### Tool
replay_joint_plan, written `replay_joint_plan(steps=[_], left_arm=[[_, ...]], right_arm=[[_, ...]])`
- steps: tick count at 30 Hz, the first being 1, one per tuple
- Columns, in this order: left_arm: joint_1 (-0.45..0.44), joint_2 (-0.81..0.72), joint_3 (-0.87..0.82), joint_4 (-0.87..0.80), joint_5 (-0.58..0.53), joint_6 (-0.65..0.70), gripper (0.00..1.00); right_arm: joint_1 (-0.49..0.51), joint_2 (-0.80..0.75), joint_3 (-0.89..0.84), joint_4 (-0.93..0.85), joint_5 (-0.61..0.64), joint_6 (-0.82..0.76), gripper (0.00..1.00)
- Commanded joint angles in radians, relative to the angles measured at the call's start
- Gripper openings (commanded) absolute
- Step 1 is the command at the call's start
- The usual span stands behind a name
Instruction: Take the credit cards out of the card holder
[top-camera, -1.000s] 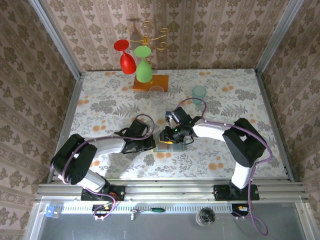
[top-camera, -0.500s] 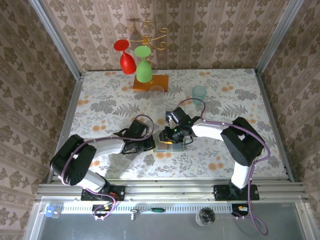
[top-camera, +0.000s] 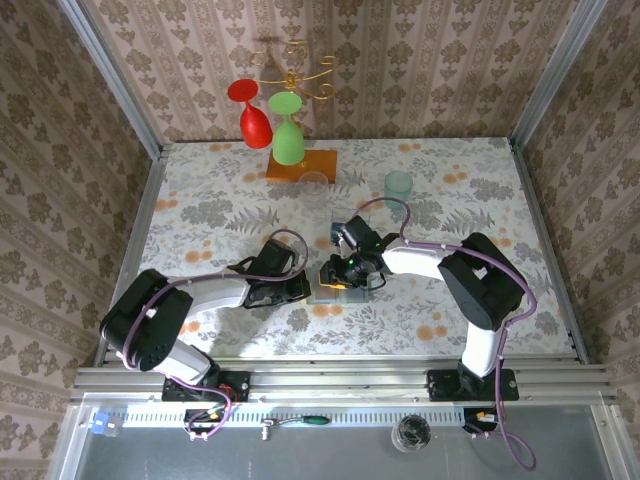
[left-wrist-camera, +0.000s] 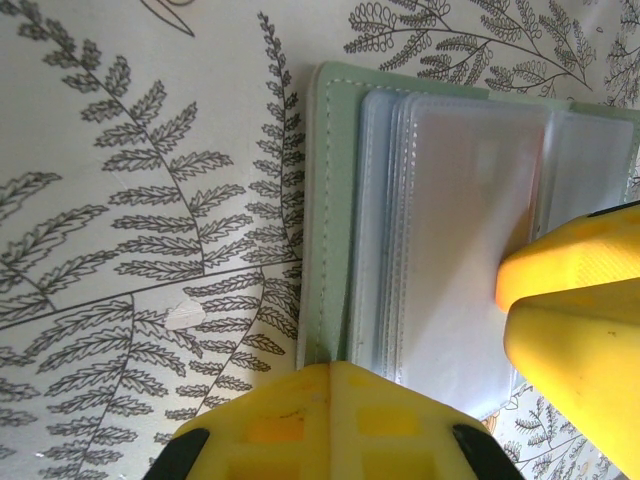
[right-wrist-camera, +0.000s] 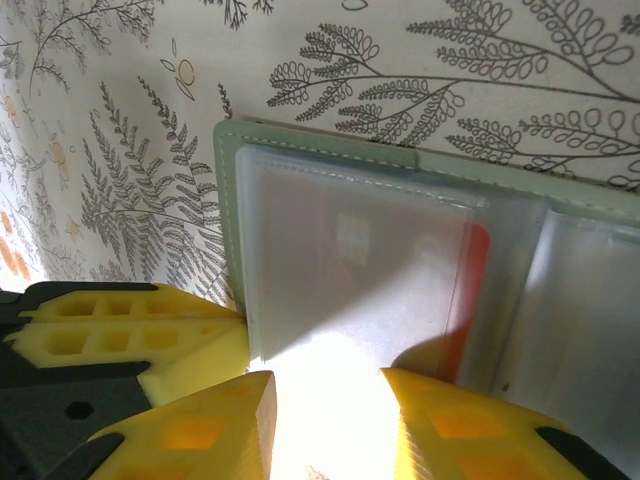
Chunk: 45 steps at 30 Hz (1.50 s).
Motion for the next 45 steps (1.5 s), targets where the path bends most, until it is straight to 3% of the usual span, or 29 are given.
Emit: replay_joint_plan(steps=[1,13,45], left_arm=[[0.005,-0.017,-0.016,-0.027,0.007,0.014,0.03],[0.006,-0.014,-0.003,-0.047,0.008,0.022,0.03],[0.012,-0.006,0.073,-0.154,-0.001,0.046,0.04]], right_arm=[[0.007,0.01,0.032,-0.061,0.043,-0.01,0.32],[0.007,-0.032,0.025,-0.122,0.089,-0.037,0.32],[-0.021,-0.057,-0.039,-0.056,0.082,-0.033,0.32]])
